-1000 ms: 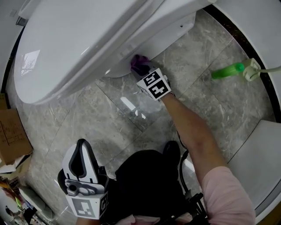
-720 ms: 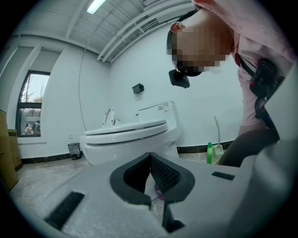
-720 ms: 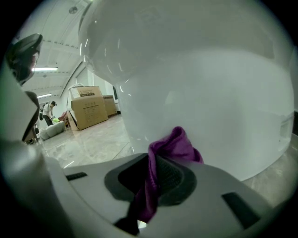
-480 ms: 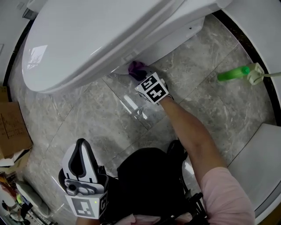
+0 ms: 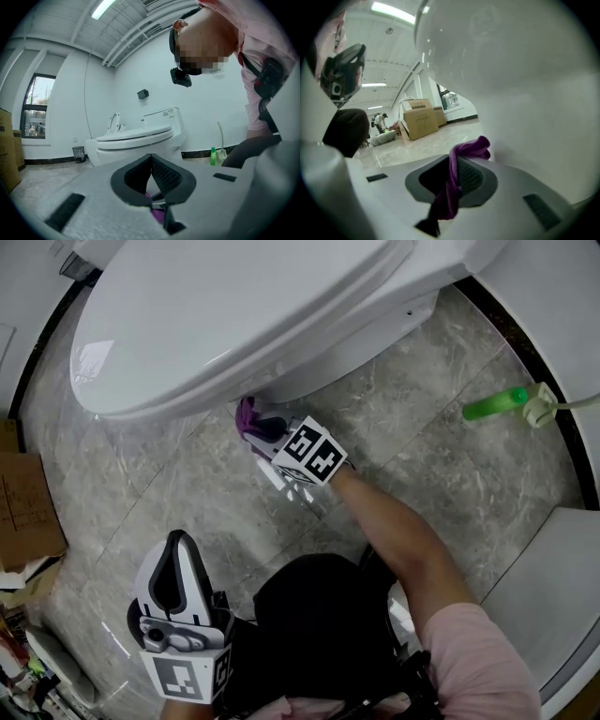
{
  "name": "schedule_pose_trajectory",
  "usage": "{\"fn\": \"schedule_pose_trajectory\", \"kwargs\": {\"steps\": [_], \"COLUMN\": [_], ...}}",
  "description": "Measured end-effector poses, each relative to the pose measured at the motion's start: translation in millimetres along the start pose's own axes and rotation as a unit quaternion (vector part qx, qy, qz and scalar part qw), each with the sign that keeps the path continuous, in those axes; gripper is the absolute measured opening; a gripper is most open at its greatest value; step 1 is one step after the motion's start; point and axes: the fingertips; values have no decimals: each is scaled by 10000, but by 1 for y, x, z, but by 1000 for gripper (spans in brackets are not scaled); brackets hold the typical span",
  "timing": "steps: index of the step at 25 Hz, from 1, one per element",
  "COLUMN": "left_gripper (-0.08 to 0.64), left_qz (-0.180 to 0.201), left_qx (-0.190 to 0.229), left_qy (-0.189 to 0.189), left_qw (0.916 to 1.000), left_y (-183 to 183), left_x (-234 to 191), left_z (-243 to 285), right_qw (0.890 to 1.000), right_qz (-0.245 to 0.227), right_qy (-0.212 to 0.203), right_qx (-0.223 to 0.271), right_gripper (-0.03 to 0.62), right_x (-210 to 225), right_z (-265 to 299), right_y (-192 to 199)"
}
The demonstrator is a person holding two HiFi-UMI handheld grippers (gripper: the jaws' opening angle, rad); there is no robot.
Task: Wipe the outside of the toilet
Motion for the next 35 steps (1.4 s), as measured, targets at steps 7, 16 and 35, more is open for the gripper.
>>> {"fn": "schedule_pose_trajectory", "kwargs": {"steps": [7, 16, 35], "left_gripper": [8, 8, 8], "left_qz": [-137, -326, -277], "left_qx": [288, 910, 1320], "left_qy": [382, 1182, 1302], "left_qw": [9988, 9883, 9823], "left_y": [-21, -70, -175], "left_x": [13, 61, 128], "left_z": [4, 43, 128], "right_qw": [9975, 9956, 8892], "right_qz": [-251, -394, -1246], "right_qy": [-550, 546, 4066], "right_qx": [371, 645, 1687], "right_gripper": [57, 58, 60], "right_x": [-68, -63, -61], "right_z": [-43, -167, -389], "right_y": [-36, -74, -278]}}
Point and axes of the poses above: the fingertips, and each gripper's own axes: z forward along the fingers, x to its right, y out of its underside, and after that the axes turned 9 degrees about -y, right-handed
